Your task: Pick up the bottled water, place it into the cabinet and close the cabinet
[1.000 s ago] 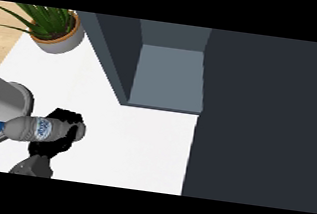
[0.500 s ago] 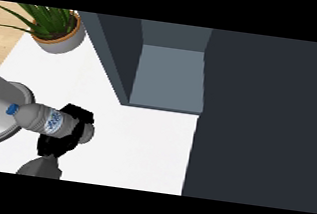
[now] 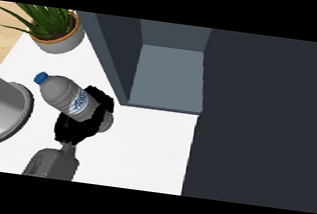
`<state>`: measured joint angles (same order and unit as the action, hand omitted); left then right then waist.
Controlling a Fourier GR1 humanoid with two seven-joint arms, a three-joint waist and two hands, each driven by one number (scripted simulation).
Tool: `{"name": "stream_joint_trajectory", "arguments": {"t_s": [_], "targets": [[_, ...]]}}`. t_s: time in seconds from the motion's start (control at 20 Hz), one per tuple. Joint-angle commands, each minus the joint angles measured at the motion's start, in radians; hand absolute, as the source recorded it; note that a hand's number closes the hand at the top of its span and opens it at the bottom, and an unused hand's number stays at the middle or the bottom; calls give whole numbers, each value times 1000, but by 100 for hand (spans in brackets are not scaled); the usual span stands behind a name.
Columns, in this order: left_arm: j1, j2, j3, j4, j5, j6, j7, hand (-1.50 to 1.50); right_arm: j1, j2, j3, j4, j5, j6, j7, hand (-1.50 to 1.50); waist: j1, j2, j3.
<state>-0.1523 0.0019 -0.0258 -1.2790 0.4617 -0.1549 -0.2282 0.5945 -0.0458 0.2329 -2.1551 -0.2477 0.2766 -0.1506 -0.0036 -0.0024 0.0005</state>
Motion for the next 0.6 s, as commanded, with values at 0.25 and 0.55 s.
{"name": "stream_joint_trajectory", "arguments": {"t_s": [0.25,0.55], "targets": [[-211,-2,-174,-6,16,305,51,150,-10,7,12,11,11,-21,-13,-150,-8,2,-1],[-368,-2,-209,108,-55,419,33,150,9,-41,-32,29,-53,38,-40,-150,-12,3,0]]}}
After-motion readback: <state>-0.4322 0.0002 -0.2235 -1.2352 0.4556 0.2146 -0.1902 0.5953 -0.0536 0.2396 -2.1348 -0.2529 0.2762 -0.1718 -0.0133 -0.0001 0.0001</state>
